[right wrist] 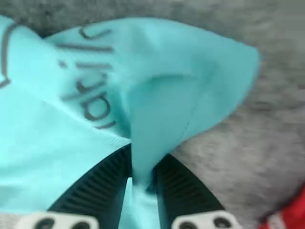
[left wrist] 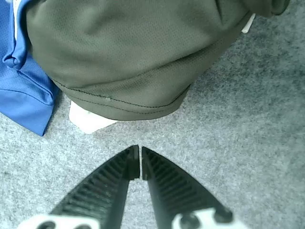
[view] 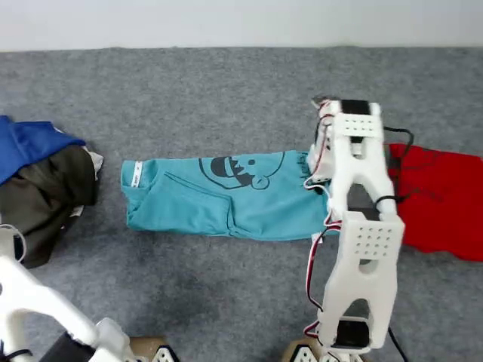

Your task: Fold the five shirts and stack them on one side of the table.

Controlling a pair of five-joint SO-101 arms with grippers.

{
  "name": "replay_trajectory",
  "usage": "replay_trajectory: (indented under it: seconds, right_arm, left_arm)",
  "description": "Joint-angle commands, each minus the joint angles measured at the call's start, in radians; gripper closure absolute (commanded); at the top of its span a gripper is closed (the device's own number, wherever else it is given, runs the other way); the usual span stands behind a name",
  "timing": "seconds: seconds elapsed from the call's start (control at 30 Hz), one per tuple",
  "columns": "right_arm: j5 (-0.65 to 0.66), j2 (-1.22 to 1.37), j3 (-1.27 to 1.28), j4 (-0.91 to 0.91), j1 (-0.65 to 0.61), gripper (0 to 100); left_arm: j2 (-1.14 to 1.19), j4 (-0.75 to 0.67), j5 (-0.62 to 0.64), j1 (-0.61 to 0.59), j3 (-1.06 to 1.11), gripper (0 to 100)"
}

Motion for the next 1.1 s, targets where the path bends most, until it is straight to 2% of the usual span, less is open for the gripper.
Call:
replay_trajectory:
  seconds: [0.0,0.23,0.4,0.7,1.07]
  right_arm:
    - [0.094,-0.104,-0.008,0.007,0.071,99.0]
    - [0.287,-0.136,-0.012,0.022,0.231,99.0]
    - [0.388,-0.219,-0.012,0.101,0.243,99.0]
    - [0.404,-0.433,-0.005,0.162,-0.018,99.0]
    - [0.235,-0.472,-0.009,0.159,-0.39,99.0]
  left_arm:
    - [-0.048,0.002,-0.003,0.011,-0.045,98]
    - [-0.048,0.008,-0.003,0.054,-0.045,98]
    - [-0.048,0.008,-0.003,0.112,-0.045,98]
    - [-0.049,0.005,-0.003,0.14,-0.045,98]
    - [-0.049,0.002,-0.003,0.143,-0.044,98]
